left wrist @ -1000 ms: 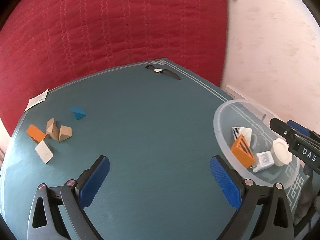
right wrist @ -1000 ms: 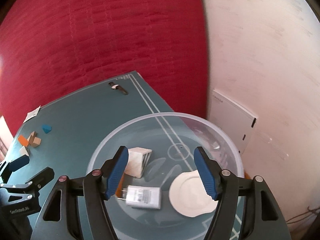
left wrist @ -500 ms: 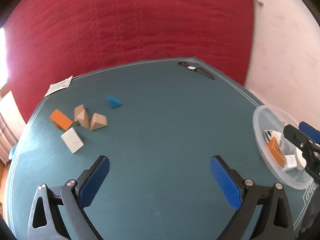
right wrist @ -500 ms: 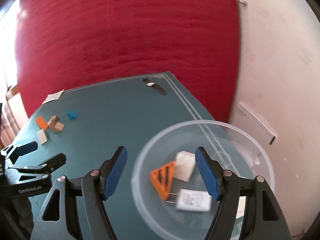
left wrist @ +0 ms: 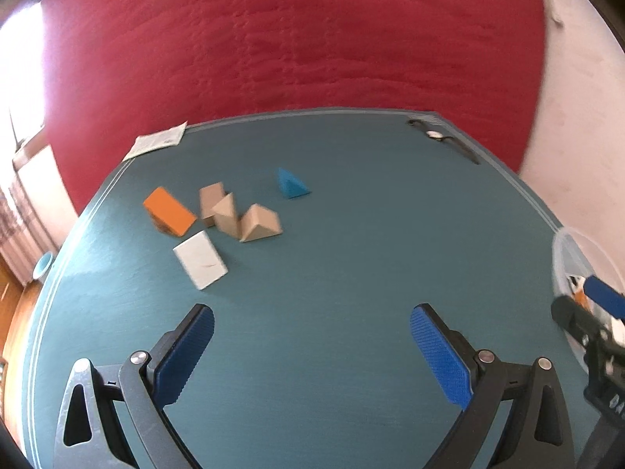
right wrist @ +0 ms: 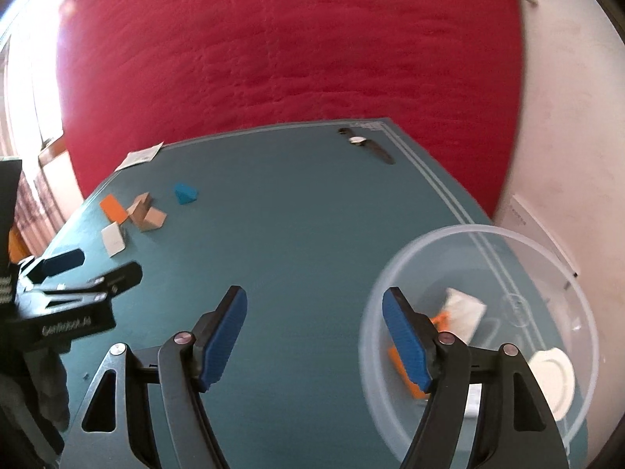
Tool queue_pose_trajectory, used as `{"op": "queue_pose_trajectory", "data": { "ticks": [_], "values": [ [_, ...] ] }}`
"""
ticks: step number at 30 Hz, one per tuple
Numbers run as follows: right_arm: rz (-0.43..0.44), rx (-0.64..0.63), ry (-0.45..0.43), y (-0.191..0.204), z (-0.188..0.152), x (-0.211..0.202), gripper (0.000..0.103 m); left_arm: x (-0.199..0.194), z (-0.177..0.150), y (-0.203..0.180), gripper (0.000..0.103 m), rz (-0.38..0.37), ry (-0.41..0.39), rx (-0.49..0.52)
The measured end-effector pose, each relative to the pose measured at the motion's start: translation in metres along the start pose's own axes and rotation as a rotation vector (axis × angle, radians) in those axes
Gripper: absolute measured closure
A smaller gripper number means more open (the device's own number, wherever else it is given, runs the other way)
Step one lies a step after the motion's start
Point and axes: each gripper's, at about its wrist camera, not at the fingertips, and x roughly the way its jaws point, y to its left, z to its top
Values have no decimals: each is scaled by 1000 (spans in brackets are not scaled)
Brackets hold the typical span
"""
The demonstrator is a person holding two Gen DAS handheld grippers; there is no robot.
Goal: Organize rigid objects
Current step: 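Move both open tools away from basin toward the wooden blocks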
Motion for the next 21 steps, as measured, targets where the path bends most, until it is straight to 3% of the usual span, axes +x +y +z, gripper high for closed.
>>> {"op": "queue_pose_trajectory", "data": {
  "ticks": [10,21],
  "values": [
    [90,-83,74,47,-9,31,29,19,9,61,1,99,54,-129],
    [149,-121,106,70,-14,43,29,41,26,85,1,168,89,-191]
  ]
}}
